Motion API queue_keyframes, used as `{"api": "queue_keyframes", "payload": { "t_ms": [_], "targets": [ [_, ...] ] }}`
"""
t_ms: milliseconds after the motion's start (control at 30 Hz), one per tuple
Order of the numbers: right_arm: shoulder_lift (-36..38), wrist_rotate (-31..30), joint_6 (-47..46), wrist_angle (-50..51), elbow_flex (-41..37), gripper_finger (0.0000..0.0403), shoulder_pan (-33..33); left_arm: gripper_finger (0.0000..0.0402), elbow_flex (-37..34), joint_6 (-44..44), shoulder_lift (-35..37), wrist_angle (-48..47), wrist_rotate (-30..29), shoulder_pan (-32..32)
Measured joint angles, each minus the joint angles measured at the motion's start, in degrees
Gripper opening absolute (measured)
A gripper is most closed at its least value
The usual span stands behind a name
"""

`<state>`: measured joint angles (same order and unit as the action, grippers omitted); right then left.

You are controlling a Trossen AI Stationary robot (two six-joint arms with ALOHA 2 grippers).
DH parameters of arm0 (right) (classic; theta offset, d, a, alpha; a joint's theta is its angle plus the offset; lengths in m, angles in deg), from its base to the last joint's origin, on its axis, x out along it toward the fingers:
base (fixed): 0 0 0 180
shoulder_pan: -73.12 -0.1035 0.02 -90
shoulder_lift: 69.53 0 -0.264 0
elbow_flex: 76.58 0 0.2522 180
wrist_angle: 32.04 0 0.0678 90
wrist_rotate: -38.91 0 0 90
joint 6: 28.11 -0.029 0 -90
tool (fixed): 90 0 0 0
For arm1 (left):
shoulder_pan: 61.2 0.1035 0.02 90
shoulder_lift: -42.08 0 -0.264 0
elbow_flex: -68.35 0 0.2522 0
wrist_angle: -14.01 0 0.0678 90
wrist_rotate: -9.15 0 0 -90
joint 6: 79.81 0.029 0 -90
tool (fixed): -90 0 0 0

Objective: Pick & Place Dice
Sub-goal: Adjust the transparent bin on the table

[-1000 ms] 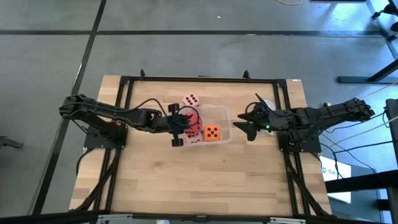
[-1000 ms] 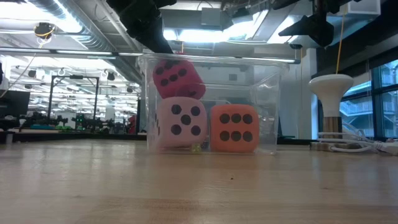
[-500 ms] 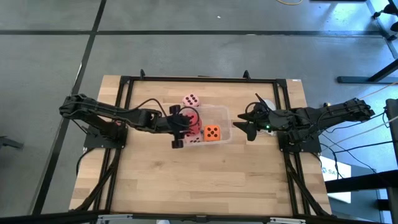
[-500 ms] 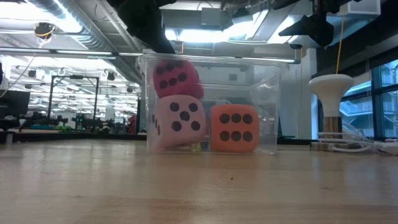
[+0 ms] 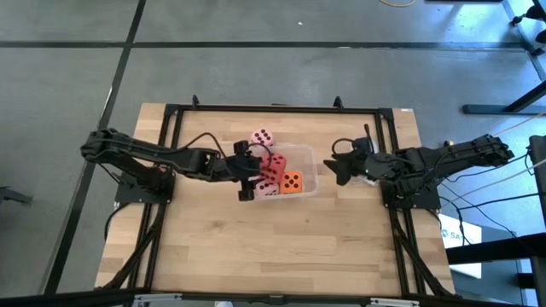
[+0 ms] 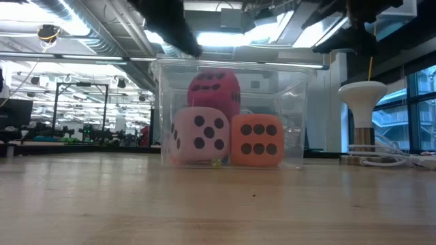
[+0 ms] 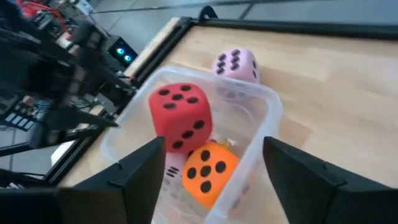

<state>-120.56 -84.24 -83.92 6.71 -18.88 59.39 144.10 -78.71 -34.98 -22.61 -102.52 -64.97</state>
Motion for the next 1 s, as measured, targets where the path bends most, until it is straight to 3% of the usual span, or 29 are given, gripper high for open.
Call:
{"api": "queue_keyframes", "payload": {
  "t_ms": [200, 467, 633, 833, 1000],
  "targets": [
    [0.0, -0.5, -4.2, 2.6, 0.0, 0.0186, 0.0, 0.0245, 6.3, 0.6, 0.6, -0.3, -3.0, -0.1],
    [0.0, 0.0, -7.3, 2.7, 0.0, 0.0014, 0.3, 0.0235, 15.9, -0.3, 0.7, -0.7, -3.9, -0.1],
    [-1.6, 3.1, -12.5, 4.2, 0.0, 0.0006, 0.2, 0.0232, 19.2, -1.3, 0.7, -2.2, -4.1, -0.7],
    [-9.1, 7.2, -16.9, 5.0, 0.0, 0.0003, 0.1, 0.0230, 22.5, -1.4, 0.7, -4.0, -4.3, -3.0],
    [-13.7, 6.8, -18.8, 4.8, 0.0, 0.0002, 0.2, 0.0228, 23.1, -1.4, 2.0, -4.8, -4.8, -5.1]
  ]
}}
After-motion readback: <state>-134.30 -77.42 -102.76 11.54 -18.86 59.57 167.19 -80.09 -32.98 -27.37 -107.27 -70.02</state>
